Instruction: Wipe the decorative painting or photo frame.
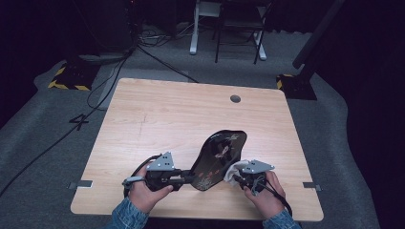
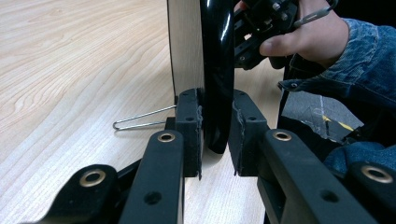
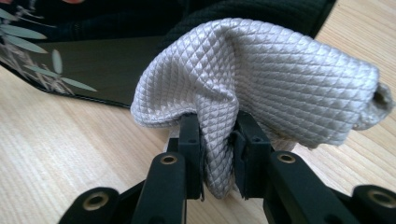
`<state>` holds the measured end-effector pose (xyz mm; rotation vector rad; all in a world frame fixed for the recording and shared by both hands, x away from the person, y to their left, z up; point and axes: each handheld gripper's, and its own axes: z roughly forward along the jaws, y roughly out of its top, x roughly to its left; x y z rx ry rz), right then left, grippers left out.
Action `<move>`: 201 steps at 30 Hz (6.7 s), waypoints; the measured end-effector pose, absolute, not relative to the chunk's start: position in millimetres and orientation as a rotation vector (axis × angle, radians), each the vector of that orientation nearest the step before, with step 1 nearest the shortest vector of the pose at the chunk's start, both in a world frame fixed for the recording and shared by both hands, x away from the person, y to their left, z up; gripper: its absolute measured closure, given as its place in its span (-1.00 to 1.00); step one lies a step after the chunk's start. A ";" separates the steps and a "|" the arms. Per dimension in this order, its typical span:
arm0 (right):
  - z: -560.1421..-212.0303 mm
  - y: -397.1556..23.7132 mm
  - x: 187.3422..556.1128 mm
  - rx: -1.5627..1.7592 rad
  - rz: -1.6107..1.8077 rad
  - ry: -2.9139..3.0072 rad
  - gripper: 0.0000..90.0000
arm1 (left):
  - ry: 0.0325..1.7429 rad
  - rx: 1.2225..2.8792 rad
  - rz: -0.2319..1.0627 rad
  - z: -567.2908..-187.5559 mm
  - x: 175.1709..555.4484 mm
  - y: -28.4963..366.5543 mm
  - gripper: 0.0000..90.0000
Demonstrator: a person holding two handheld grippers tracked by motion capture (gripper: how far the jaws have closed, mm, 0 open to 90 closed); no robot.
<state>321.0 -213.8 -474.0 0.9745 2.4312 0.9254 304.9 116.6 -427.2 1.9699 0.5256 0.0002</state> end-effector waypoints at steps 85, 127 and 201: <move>-461.9 -227.4 322.0 0.980 0.924 2.347 0.68 | 0.549 1.979 0.017 -427.7 305.5 117.4 0.72; -316.9 -212.3 301.3 0.764 1.391 2.166 0.68 | 0.557 1.975 0.037 -426.9 303.9 118.3 0.74; -312.8 -205.7 335.2 0.907 1.292 2.096 0.68 | 0.566 1.973 0.032 -427.1 304.5 117.9 0.74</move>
